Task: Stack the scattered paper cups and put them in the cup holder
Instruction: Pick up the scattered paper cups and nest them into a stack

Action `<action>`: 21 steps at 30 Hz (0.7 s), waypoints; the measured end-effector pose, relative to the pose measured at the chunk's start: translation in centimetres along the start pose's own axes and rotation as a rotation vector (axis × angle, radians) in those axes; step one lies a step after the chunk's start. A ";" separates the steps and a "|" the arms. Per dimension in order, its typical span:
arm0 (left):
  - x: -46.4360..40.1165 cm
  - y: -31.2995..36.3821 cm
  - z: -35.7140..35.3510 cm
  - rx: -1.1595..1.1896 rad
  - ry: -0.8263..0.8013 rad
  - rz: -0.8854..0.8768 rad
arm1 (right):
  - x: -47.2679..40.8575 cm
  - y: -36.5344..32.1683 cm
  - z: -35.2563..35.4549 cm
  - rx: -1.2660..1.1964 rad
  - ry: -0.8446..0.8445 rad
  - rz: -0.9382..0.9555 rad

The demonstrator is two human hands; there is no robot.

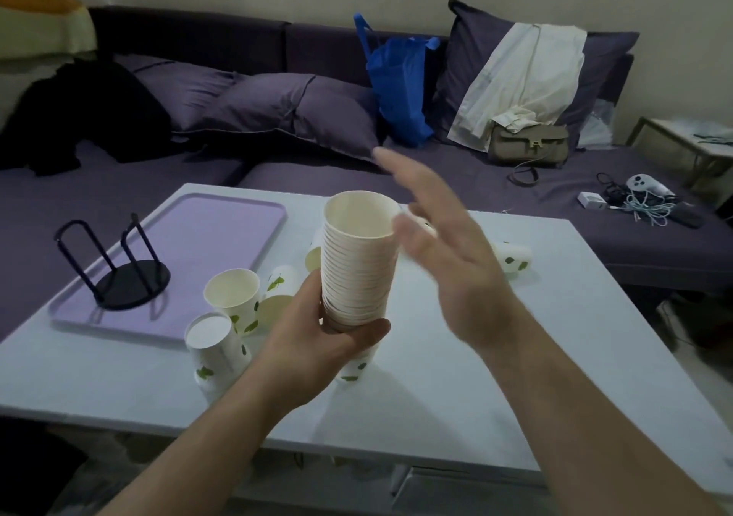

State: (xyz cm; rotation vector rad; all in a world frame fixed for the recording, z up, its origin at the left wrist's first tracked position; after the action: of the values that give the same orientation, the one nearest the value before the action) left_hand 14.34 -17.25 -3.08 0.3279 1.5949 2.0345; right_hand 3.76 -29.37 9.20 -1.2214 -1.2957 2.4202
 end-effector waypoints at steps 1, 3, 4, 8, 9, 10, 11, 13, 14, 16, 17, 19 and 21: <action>-0.1 -0.1 0.0 0.005 0.005 0.008 | -0.5 1.5 1.2 -0.020 0.100 -0.074; -0.2 -0.1 -0.2 0.022 0.010 0.028 | -1.6 6.0 3.8 0.167 0.254 -0.198; -0.3 -0.2 -0.3 0.028 0.013 0.036 | -2.0 8.7 5.0 0.340 0.271 -0.236; -1.1 -0.2 -0.9 0.018 0.013 0.041 | -2.2 20.1 8.6 0.944 0.046 -0.357; -1.3 -0.2 -1.1 0.014 0.010 0.041 | -1.8 22.3 9.3 1.023 -0.016 -0.395; -1.5 -0.3 -1.2 0.017 0.010 0.042 | -1.3 24.1 9.7 1.069 -0.065 -0.436; -1.7 -0.3 -1.3 0.023 0.011 0.043 | -0.8 25.6 10.1 1.093 -0.099 -0.469; -2.0 -0.3 -1.5 0.033 0.011 0.047 | -0.1 27.1 10.6 1.140 -0.102 -0.485; -2.1 -0.2 -1.5 0.039 0.013 0.047 | 0.0 27.3 10.9 1.165 -0.067 -0.467; -2.3 -0.4 -1.6 0.045 0.017 0.048 | -0.1 26.9 11.1 1.203 0.025 -0.416; -2.4 -0.4 -1.6 0.045 0.016 0.050 | 0.0 26.6 11.1 1.212 0.059 -0.385; -2.3 -0.2 -1.7 0.040 0.011 0.048 | 0.0 25.9 10.8 1.196 0.083 -0.345; -2.1 -0.2 -1.8 0.045 0.006 0.049 | -0.1 25.2 11.0 1.118 0.097 -0.400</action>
State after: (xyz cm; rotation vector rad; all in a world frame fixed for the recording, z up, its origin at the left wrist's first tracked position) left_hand 15.27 -19.83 -3.42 0.3816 1.6533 2.0397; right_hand 2.05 -52.01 -6.26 -0.6339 -0.0153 2.1356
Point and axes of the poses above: each hand's wrist, its own x-axis away from the middle knuckle, its own z-axis out of the back of the hand, y = z × x, the point moved 7 cm from there along -x, towards the middle knuckle, and after that the axes turned 12 degrees about y, right-handed, at the moved point
